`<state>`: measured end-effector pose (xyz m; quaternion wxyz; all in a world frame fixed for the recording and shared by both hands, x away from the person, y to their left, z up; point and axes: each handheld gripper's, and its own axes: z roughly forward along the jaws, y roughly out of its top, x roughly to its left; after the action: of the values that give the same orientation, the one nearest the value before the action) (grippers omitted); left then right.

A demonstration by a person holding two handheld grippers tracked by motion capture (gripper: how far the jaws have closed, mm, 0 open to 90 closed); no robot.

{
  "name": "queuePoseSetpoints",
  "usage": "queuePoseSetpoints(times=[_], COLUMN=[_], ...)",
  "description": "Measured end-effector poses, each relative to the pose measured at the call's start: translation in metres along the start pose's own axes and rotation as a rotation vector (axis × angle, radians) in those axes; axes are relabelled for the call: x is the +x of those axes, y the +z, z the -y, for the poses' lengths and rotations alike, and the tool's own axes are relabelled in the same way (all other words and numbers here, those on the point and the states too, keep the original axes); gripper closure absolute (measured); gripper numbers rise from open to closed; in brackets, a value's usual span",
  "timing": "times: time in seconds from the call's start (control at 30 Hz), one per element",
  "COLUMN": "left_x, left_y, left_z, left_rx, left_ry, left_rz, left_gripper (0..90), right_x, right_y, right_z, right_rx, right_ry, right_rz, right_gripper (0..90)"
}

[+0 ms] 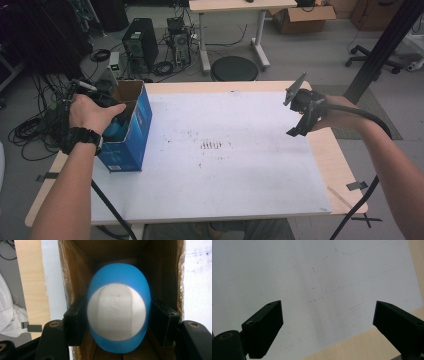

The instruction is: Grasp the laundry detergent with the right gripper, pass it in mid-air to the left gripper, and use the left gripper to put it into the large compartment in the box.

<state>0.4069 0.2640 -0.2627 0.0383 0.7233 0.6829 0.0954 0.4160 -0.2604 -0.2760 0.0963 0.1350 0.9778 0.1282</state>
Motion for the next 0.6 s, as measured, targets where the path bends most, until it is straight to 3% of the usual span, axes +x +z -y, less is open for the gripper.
queuePoseSetpoints(times=[0.6], left_x=[0.0015], left_y=[0.0029], left_z=[0.0014], left_rx=[-0.001], left_ry=[0.002], left_rz=[0.015], left_gripper=[37.8], right_x=[0.0029], right_y=[0.0000], right_z=[-0.0040], right_rx=[0.004], right_ry=[-0.004], right_rz=[-0.002], right_gripper=[9.1])
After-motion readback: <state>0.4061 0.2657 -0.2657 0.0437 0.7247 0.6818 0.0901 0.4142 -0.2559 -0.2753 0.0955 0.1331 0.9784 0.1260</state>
